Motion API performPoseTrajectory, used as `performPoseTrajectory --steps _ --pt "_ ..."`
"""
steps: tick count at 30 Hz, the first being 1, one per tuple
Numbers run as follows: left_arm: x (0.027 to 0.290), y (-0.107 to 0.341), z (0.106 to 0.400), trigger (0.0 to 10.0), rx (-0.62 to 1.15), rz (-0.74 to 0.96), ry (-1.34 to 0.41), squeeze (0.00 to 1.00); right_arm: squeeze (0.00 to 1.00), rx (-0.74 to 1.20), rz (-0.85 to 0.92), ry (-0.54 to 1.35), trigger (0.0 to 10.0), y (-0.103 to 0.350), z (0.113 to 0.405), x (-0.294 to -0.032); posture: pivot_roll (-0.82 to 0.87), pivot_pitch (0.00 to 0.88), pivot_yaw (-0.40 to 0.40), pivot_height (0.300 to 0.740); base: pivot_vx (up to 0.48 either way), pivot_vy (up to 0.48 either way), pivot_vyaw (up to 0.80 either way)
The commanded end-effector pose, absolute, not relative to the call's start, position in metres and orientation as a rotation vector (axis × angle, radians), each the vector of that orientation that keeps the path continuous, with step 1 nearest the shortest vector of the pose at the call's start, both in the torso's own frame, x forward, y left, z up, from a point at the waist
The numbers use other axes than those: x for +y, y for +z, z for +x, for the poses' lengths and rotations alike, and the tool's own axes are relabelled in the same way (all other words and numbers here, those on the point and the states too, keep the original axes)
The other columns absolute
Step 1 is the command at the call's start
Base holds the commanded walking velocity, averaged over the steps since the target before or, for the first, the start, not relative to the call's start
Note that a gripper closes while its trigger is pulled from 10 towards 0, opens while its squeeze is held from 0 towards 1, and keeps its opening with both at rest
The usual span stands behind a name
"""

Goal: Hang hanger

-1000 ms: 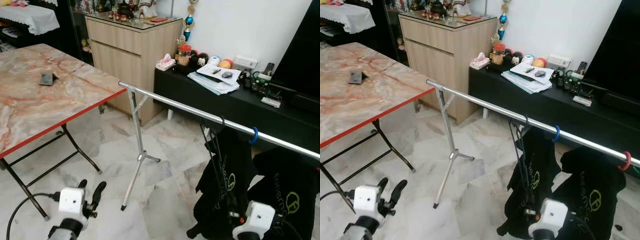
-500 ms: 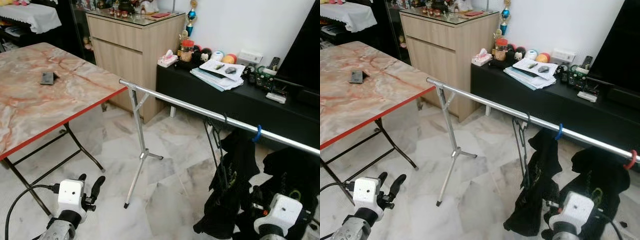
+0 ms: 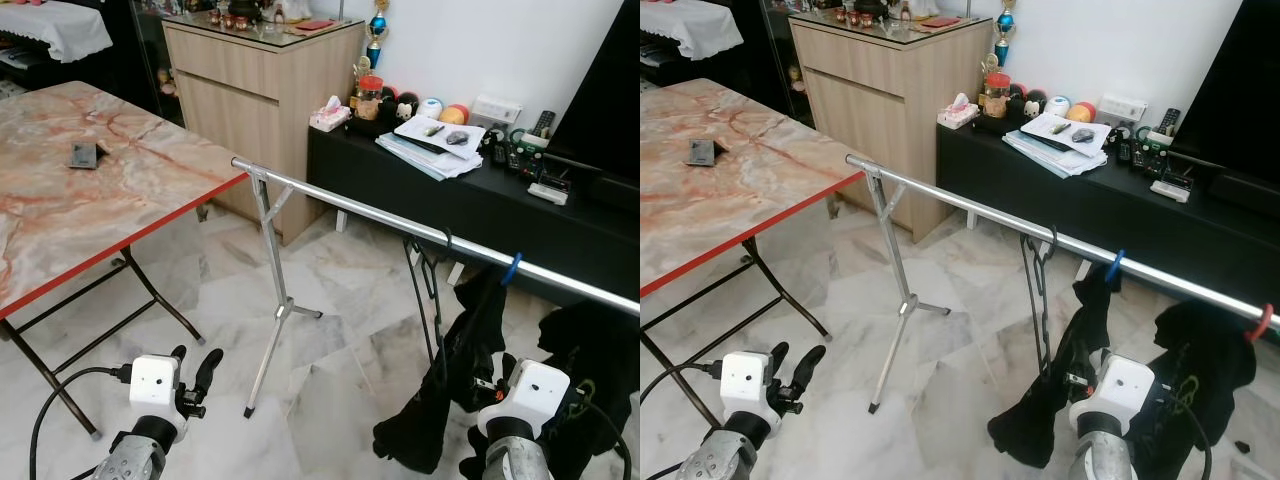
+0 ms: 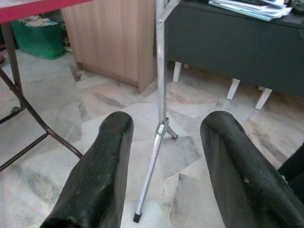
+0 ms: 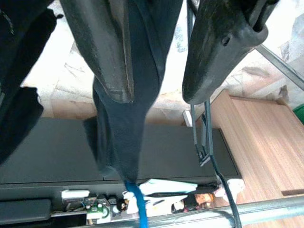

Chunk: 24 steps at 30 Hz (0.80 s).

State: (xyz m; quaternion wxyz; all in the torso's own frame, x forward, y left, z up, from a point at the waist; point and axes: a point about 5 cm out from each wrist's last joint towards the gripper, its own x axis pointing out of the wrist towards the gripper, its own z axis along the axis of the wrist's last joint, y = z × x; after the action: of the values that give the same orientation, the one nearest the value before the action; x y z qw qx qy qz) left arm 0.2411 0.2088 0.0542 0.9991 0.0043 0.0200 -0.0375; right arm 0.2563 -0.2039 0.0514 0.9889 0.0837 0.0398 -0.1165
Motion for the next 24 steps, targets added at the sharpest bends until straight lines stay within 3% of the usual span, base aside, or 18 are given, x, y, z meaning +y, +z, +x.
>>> performPoseTrajectory --steps 1,24 --pt "0.2097 0.0537 0.239 10.0 0.046 0.008 -0.074 0.0 0.0 0.078 0.172 -0.233 10.0 0.0531 0.2581 -0.2022 -0.02 0.069 -0.053 0.74 0.319 0.0 0.0" --pt "0.209 0.0542 0.2388 10.0 0.044 0.013 -0.078 0.0 0.0 0.073 0.163 -0.261 10.0 0.0537 0.2597 -0.2028 -0.02 0.067 -0.056 0.74 0.322 0.0 0.0"
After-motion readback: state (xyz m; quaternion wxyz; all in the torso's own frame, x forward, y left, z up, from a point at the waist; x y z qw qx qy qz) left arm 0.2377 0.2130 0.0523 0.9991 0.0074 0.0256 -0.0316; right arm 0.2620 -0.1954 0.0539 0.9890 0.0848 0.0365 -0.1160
